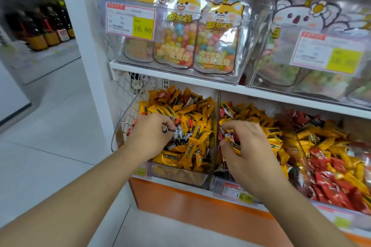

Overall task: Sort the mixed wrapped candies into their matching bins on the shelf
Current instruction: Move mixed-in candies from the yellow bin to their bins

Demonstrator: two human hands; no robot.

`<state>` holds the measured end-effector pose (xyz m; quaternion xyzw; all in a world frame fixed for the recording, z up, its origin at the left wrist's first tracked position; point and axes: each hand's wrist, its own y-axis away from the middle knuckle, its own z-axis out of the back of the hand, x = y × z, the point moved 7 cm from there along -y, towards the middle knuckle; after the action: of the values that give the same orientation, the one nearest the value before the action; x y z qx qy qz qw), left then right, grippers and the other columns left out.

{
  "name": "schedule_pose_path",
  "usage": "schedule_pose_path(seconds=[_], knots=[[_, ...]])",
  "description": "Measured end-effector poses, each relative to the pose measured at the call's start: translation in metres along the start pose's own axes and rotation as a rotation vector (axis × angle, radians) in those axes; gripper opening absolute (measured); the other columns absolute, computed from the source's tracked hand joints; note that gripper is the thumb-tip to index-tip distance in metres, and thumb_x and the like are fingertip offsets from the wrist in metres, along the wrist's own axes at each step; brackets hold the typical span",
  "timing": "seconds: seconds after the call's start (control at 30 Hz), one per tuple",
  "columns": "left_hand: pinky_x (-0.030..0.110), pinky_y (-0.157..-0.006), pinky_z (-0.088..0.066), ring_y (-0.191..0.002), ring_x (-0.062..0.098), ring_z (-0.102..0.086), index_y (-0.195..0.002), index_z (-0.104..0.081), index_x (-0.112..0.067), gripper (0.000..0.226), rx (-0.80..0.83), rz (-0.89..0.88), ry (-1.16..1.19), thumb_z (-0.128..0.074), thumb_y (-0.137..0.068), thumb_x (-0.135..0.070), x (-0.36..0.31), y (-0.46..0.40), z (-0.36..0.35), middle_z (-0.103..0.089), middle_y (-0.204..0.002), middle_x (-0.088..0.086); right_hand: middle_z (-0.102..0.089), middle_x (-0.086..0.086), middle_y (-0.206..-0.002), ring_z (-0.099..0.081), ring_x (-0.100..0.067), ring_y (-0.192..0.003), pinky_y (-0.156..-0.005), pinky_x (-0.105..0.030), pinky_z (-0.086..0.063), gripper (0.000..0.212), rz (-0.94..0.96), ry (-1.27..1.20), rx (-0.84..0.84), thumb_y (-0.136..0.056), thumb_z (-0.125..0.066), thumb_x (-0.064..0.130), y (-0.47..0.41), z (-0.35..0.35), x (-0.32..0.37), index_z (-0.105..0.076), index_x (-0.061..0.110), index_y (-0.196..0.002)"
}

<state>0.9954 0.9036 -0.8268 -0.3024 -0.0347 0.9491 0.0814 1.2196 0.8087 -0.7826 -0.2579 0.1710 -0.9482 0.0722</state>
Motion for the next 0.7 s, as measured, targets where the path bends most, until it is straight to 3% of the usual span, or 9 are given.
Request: schedule_pose_path(seconds=[0.13,0.3,0.37,0.43,0.5,0.6,0.7], knots=[[0.011,-0.045,-0.036,-0.056,0.002,-0.059,-0.091,-0.077,-0.034,0.006,-0.059,0.012,0.114,-0.077,-0.092,-0.028,-0.005,0.008,0.015,-0.067,-0.088,-0.017,-0.050,0.020,-0.118,-0.043,-0.008,-0.126,-0.109,-0.034,-0.039,0.030,0.010,-0.011,-0.009,-0.098,-0.065,0.023,0.003,0.005,-0.001,-0.061,0.025,-0.127],[0.013,-0.043,-0.034,-0.042,0.003,-0.050,-0.087,-0.078,-0.035,0.006,-0.099,-0.004,0.369,-0.082,-0.088,-0.030,-0.018,0.017,0.027,-0.060,-0.063,-0.014,-0.053,0.020,-0.119,-0.042,-0.005,-0.127,-0.104,-0.022,-0.036,0.028,-0.008,-0.052,0.008,-0.100,-0.062,0.024,0.003,0.009,-0.002,-0.060,0.027,-0.128],[0.028,-0.048,-0.046,-0.049,0.014,-0.054,-0.087,-0.079,-0.039,0.006,-0.081,-0.042,0.439,-0.083,-0.086,-0.035,-0.033,0.022,0.026,-0.069,-0.067,-0.010,-0.055,0.020,-0.120,-0.044,-0.002,-0.124,-0.099,-0.013,-0.033,0.028,-0.012,-0.087,0.032,-0.100,-0.062,0.025,0.003,0.008,-0.001,-0.060,0.029,-0.127],[0.041,-0.060,-0.058,-0.067,0.031,-0.063,-0.088,-0.079,-0.039,0.006,-0.054,-0.060,0.510,-0.083,-0.084,-0.036,-0.052,0.029,0.021,-0.075,-0.080,-0.007,-0.059,0.021,-0.117,-0.051,0.002,-0.117,-0.095,-0.010,-0.039,0.028,-0.023,-0.171,0.062,-0.099,-0.065,0.027,0.004,0.008,0.001,-0.060,0.031,-0.126],[0.033,-0.063,-0.059,-0.075,0.028,-0.066,-0.089,-0.080,-0.036,0.007,-0.005,-0.093,0.585,-0.084,-0.084,-0.033,-0.072,0.036,0.012,-0.076,-0.085,-0.012,-0.063,0.019,-0.110,-0.058,-0.001,-0.110,-0.094,-0.019,-0.049,0.028,-0.056,-0.311,0.087,-0.097,-0.069,0.029,0.004,0.007,0.001,-0.061,0.032,-0.123],[0.030,-0.058,-0.054,-0.068,0.018,-0.066,-0.089,-0.081,-0.035,0.008,0.052,-0.118,0.639,-0.085,-0.083,-0.031,-0.097,0.040,-0.002,-0.074,-0.074,-0.006,-0.068,0.010,-0.097,-0.066,-0.010,-0.094,-0.083,-0.031,-0.057,0.022,-0.150,-0.508,0.088,-0.094,-0.074,0.026,0.005,0.009,-0.005,-0.064,0.031,-0.113],[0.013,-0.060,-0.050,-0.067,-0.001,-0.066,-0.090,-0.081,-0.032,0.010,0.052,-0.106,0.701,-0.086,-0.082,-0.028,-0.109,0.040,-0.008,-0.074,-0.075,-0.019,-0.069,0.007,-0.088,-0.065,-0.012,-0.083,-0.074,-0.030,-0.058,0.019,-0.198,-0.488,0.010,-0.092,-0.077,0.019,0.006,0.023,-0.018,-0.065,0.031,-0.102]])
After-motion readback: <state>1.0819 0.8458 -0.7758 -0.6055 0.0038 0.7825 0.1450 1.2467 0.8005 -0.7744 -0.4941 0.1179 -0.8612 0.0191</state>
